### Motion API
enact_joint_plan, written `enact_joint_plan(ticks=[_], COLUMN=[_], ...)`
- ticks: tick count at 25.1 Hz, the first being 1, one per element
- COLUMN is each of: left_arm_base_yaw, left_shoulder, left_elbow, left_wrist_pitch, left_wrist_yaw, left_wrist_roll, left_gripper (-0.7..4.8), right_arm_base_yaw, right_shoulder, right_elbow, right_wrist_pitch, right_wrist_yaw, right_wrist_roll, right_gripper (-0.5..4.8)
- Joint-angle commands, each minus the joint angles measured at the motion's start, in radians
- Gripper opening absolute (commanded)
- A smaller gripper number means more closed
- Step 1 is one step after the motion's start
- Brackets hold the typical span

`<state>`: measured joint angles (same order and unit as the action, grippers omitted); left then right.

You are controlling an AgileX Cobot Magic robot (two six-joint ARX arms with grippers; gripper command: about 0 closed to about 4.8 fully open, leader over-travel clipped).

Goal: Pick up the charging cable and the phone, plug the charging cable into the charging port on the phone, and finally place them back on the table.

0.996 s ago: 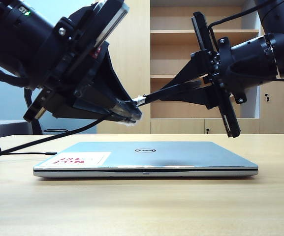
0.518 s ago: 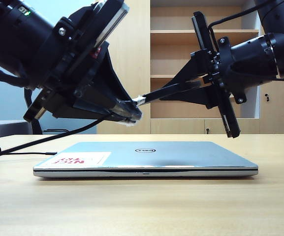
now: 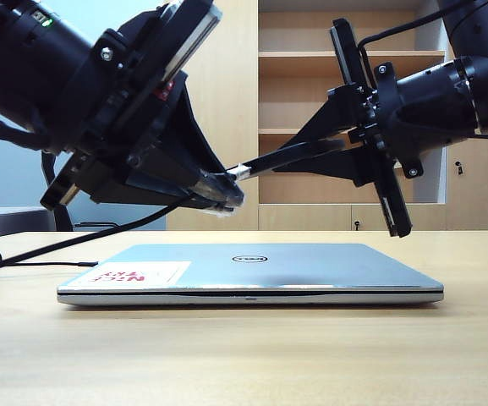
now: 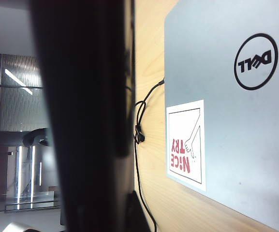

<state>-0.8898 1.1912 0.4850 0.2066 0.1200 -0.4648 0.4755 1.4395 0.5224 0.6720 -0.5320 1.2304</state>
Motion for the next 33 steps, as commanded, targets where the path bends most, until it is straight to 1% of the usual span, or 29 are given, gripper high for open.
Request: enact_joint_plan(ticks=[1,12,16,19,25,33], left_arm_base_yaw=[-0.001,-0.001,-0.001,-0.001,-0.001,0.000], left_shoulder=[-0.001,0.000,0.000,0.000,0.000,0.000], left_elbow=[0.000,0.000,0.000,0.000,0.000,0.000], left_wrist_pitch=[0.020,0.020,0.022,0.029,0.028,0.029], left_wrist_yaw=[0.000,0.000,0.000,0.000,0.000,0.000], left_wrist_roll=[0.000,0.000,0.000,0.000,0.000,0.000], left_gripper=[-0.06,-0.06,-0.06,-0.06,-0.06,-0.06], right_arm_base_yaw=[0.001,0.003,0.034,0.076,0.071,0.071], right_shoulder=[-0.006,-0.006,-0.006,-0.006,-0.006,-0.006], right_elbow=[0.005,0.005,0.005,0.005,0.005,0.005], right_wrist_pitch=[0.044,0.047,0.060,0.066,0.063,0.062], right_wrist_yaw=[-0.013,-0.013,0.007,0.034,0.019,0.002], right_wrist_roll=[-0.001,-0.008,-0.030,-0.031,-0.074,-0.097], right_gripper=[-0.06,-0.06,-0.06,-0.06,-0.06,-0.06])
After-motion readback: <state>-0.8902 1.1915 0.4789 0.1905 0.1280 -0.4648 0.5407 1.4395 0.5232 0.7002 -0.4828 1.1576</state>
